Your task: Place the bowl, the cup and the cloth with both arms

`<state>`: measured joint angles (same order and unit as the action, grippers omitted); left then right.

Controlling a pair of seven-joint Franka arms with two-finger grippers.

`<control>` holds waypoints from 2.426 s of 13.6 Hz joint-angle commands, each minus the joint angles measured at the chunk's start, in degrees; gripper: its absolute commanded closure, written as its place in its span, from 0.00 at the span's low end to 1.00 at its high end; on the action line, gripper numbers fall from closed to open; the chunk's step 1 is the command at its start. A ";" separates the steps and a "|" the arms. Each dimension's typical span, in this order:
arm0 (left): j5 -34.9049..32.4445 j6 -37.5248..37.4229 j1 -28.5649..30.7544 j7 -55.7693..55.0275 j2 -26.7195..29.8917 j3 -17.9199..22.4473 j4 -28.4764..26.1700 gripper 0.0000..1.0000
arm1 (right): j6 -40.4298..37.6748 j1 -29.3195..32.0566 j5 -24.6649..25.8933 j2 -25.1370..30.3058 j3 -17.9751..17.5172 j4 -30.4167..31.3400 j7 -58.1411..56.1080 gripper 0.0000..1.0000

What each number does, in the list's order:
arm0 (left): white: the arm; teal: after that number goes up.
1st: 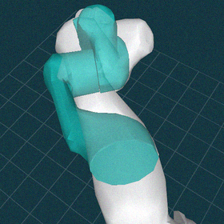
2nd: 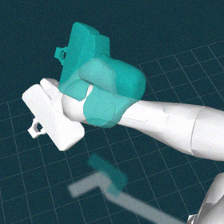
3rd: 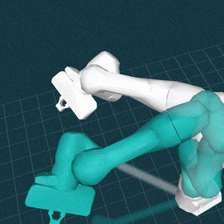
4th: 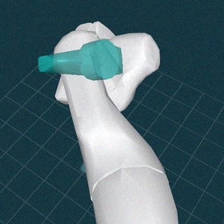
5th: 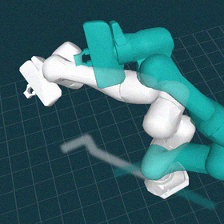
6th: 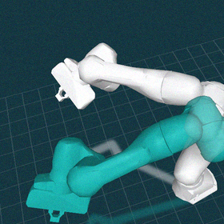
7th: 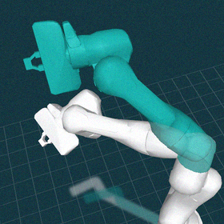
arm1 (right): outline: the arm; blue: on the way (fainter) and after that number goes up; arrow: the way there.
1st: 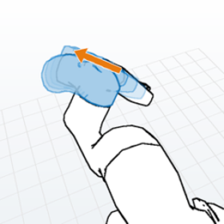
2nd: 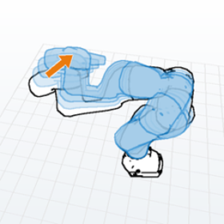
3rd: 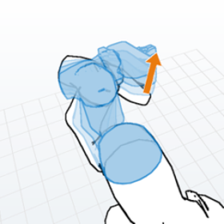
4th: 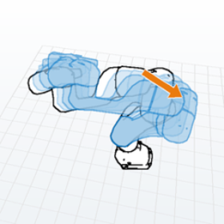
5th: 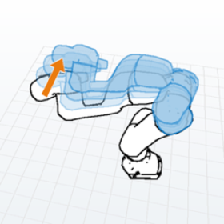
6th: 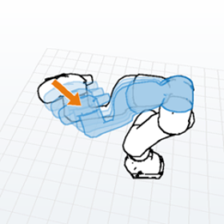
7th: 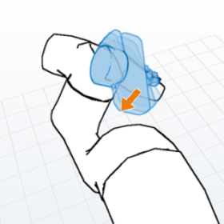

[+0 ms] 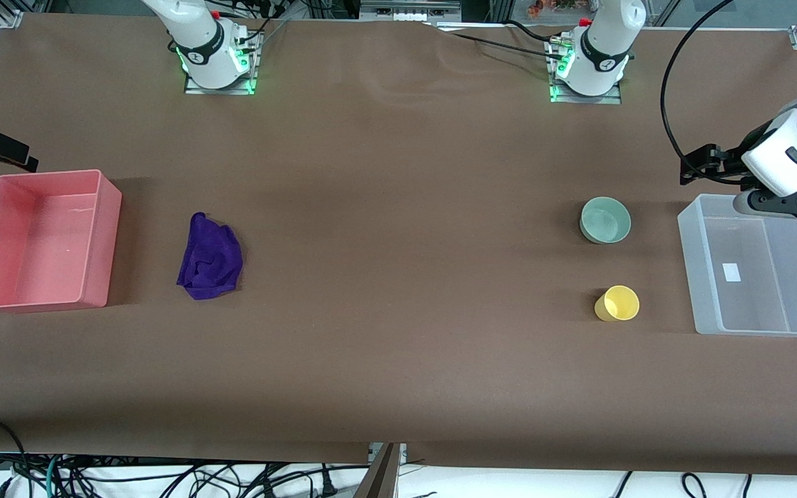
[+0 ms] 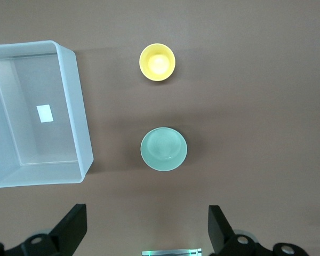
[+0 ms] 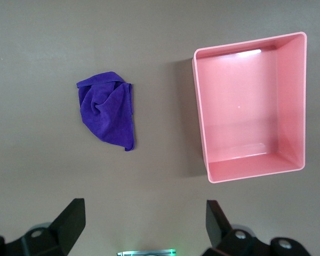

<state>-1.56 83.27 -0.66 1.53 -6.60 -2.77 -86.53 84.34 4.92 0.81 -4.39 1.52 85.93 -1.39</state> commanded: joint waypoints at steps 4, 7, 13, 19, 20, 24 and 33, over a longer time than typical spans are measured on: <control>-0.82 -1.36 -0.13 0.84 -0.96 0.05 2.15 0.00 | 0.12 0.26 -0.20 -0.18 0.06 -0.68 -0.89 0.00; -0.82 -1.36 -0.13 0.84 -0.96 0.05 2.15 0.00 | 0.21 0.26 -0.11 -0.18 0.06 -0.68 -0.89 0.00; -0.82 -1.36 -0.04 0.93 -0.96 0.05 2.15 0.00 | 0.21 0.26 -0.11 -0.18 0.06 -0.68 -0.89 0.00; -0.55 -1.45 0.22 0.84 -0.96 0.05 1.89 0.00 | 0.21 0.09 -0.20 -0.18 -0.02 -0.68 -0.89 0.00; -0.55 -1.36 0.40 0.93 -0.96 0.05 1.89 0.00 | 0.21 0.09 -0.20 -0.18 -0.02 -0.68 -0.89 0.00; -0.73 -1.36 0.84 1.02 -1.13 0.22 1.71 0.00 | 0.39 -0.18 -0.20 -0.36 -0.11 -0.68 -0.89 0.00; -1.08 -3.29 0.75 0.32 -2.27 0.22 1.10 0.00 | 0.48 0.26 0.07 -0.62 -2.65 2.75 -0.81 0.00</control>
<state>-1.56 81.43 -0.01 1.53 -7.72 -2.42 -86.58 84.81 4.82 0.79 -5.40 0.40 87.75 -1.41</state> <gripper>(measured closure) 0.000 0.000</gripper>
